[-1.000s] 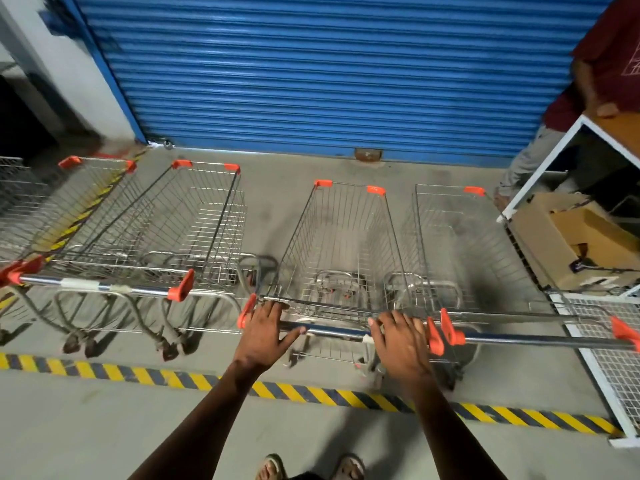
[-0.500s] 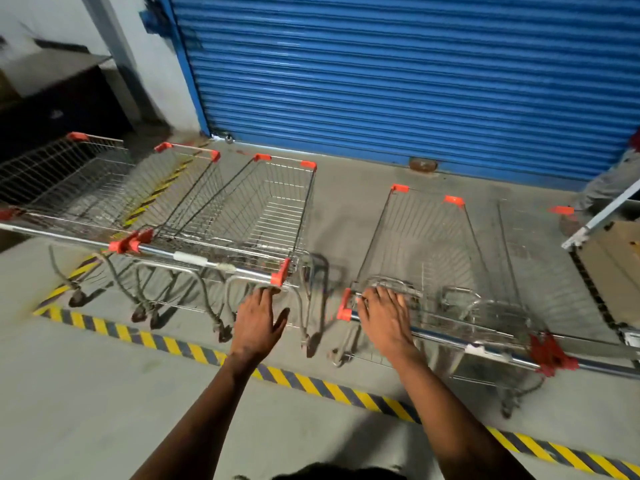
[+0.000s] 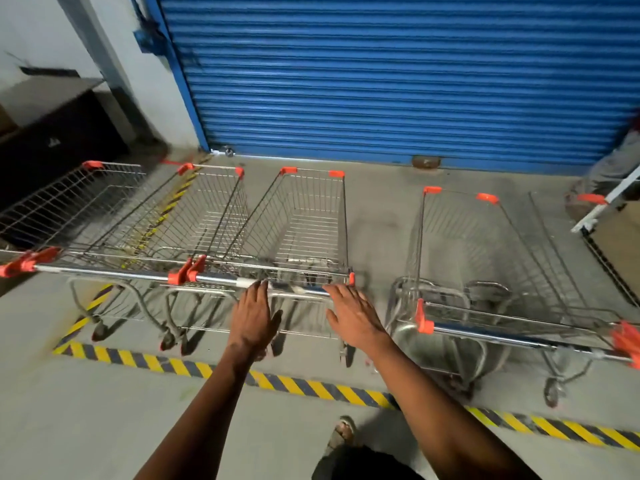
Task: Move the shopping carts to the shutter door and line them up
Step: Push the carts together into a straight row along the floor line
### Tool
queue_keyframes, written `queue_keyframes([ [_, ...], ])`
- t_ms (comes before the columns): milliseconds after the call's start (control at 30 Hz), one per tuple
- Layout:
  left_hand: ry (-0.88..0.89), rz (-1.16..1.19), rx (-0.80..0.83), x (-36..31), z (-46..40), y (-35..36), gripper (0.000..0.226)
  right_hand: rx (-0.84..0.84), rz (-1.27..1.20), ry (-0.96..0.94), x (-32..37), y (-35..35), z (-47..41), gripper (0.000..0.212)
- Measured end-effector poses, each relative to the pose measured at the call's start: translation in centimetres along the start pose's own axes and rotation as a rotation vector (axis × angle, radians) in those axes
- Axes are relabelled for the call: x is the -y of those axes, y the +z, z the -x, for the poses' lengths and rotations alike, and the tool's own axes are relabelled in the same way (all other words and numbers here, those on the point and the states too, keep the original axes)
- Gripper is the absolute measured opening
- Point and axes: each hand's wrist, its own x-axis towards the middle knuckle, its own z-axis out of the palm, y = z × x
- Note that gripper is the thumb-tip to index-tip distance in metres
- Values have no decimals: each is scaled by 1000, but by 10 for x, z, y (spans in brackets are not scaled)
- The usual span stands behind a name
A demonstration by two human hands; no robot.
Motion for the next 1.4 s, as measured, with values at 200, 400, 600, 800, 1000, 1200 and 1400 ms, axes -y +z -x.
queue_keyframes([
  [200,-44,-44,70,22,-27,8,79,120,55,83,14,25,-39,51],
  [400,-5,-156,48,58,-64,15,65,289,118,135,16,25,-76,60],
  [600,100,-112,99,91,-80,26,75,242,164,233,17,36,-72,93],
  [800,266,-41,126,105,-75,37,73,200,217,300,30,44,-46,100],
  [1000,300,-32,102,90,-60,42,81,181,279,370,33,35,-27,95],
  [1200,319,-38,155,77,-65,37,80,211,277,410,27,32,-22,96],
  [1400,270,-28,162,45,-62,47,84,178,287,394,-5,26,-12,98],
])
